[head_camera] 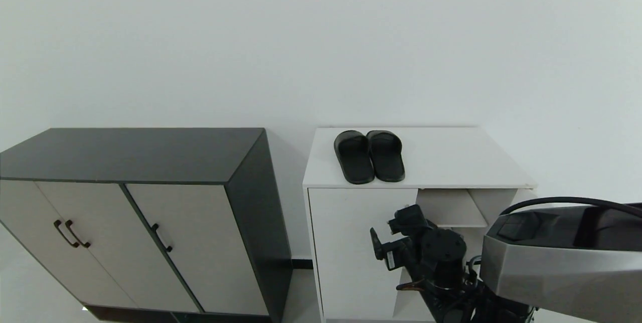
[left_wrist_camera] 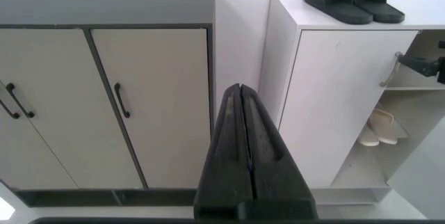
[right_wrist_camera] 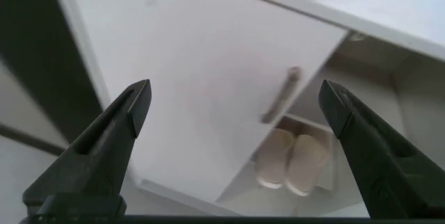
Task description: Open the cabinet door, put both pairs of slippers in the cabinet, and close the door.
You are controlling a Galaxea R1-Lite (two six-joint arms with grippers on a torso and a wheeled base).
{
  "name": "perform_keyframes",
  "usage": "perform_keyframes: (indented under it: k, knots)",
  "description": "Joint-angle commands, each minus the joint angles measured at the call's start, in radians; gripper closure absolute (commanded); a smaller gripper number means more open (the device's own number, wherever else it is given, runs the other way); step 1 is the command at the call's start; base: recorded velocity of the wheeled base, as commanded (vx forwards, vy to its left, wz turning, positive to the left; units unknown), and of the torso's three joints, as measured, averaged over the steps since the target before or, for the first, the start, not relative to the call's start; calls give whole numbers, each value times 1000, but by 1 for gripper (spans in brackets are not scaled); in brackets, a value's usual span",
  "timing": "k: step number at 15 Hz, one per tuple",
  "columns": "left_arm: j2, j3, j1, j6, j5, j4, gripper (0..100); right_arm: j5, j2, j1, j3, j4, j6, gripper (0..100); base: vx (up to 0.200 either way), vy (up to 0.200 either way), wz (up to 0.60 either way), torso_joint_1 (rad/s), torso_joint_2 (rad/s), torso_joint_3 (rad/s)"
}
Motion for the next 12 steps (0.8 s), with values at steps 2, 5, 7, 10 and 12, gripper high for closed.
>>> perform_keyframes:
  k: [2,5,7,10,12]
  knots:
    - [1,0,0,0,0,0,100,9,-92,-72,-76,80,-33,0,0,0,0,0,0,0]
    - [1,0,0,0,0,0,100,5,-290,-45,-178,519,80,0,0,0,0,0,0,0]
    - [1,0,-1,1,-1,0,100,-45,-342,-26,-311,772,178,0,0,0,0,0,0,0]
    - [1,0,0,3,-1,0,100,-74,-375,41,-428,963,247,0,0,0,0,0,0,0]
    - [1,0,0,3,-3,0,100,-75,-375,66,-451,1020,292,0,0,0,0,0,0,0]
